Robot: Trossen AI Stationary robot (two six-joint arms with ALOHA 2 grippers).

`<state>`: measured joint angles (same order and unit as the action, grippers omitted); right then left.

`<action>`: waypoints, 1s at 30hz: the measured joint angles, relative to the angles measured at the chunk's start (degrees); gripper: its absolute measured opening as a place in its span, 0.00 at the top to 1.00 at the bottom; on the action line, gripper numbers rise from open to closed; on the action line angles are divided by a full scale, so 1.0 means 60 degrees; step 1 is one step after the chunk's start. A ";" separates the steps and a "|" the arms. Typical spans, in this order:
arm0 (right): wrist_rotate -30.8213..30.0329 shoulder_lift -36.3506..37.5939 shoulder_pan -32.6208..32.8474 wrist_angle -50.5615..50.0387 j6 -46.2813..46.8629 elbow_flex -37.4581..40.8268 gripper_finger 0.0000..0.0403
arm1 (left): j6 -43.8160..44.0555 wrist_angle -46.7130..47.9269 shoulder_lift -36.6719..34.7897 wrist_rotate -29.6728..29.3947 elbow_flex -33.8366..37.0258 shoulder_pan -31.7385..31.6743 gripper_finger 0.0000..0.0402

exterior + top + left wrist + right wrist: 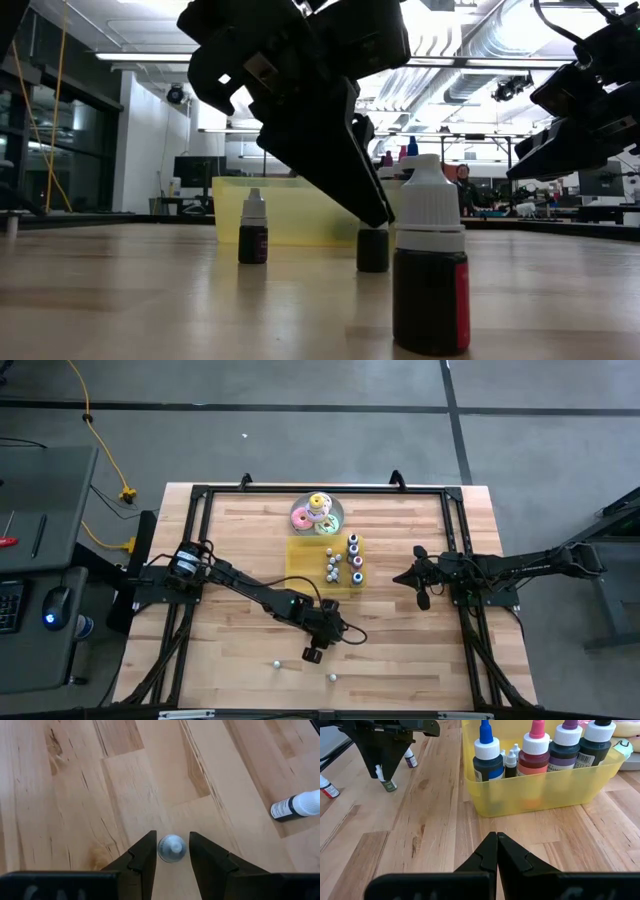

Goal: Pick & Place food coloring
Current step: Put the small green food coloring bottle into the yellow container

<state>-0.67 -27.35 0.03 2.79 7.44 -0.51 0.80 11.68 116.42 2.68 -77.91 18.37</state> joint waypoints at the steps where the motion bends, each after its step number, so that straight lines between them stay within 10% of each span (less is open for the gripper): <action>1: 0.0000 0.0000 0.0002 0.0000 0.0000 0.0000 1.00 | -0.0002 -0.0004 0.0000 -0.0001 0.0000 0.0000 0.72; 30: 0.0000 0.0000 0.0004 -0.0012 0.0000 0.0000 1.00 | -0.0654 0.1829 -0.0884 -0.0046 -0.0529 -0.0128 0.93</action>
<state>-0.67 -27.35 0.05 2.71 7.44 -0.51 -3.13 22.65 111.12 2.40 -81.08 17.60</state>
